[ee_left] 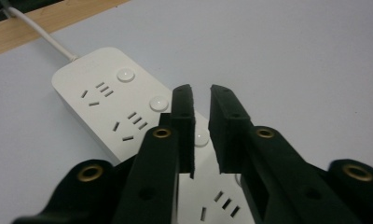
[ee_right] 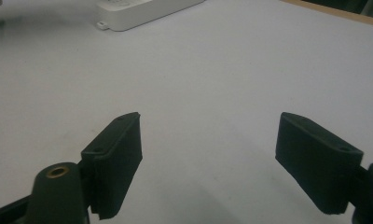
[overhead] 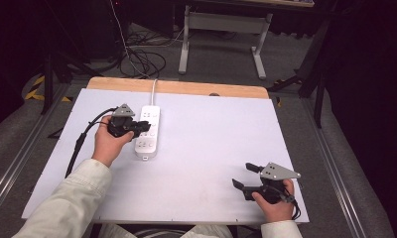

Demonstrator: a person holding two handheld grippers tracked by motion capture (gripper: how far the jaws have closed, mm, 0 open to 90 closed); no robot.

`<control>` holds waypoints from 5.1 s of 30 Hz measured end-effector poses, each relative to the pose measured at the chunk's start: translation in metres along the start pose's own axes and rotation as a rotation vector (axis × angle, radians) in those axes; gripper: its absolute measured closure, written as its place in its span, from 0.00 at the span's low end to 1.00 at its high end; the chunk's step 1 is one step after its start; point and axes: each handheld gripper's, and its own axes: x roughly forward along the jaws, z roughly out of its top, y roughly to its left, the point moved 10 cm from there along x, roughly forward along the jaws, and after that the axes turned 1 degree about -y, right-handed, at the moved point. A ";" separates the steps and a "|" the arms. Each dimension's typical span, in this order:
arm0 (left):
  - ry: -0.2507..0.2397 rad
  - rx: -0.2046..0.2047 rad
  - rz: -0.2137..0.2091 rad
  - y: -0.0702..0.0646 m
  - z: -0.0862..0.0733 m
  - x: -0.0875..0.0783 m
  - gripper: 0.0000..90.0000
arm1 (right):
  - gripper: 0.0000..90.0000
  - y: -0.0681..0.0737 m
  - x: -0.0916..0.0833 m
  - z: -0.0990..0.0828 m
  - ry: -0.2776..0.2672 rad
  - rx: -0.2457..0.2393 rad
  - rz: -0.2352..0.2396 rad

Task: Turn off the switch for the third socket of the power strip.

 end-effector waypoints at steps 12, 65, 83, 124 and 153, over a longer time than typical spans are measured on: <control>0.020 -0.005 0.017 0.001 -0.007 0.016 1.00 | 0.25 0.000 0.000 0.000 -0.003 0.004 0.005; 0.104 -0.123 0.059 -0.005 -0.018 0.033 1.00 | 0.24 0.003 0.001 -0.001 0.002 0.001 0.026; 0.120 -0.129 0.092 -0.006 -0.019 0.032 1.00 | 0.24 0.003 0.001 -0.001 0.002 0.000 0.028; 0.026 -0.141 0.034 -0.024 0.016 -0.007 1.00 | 0.24 0.003 0.001 -0.001 -0.001 0.001 0.023; -0.126 0.044 -0.002 -0.072 0.037 -0.077 0.28 | 0.23 0.003 0.001 -0.001 0.001 0.007 0.022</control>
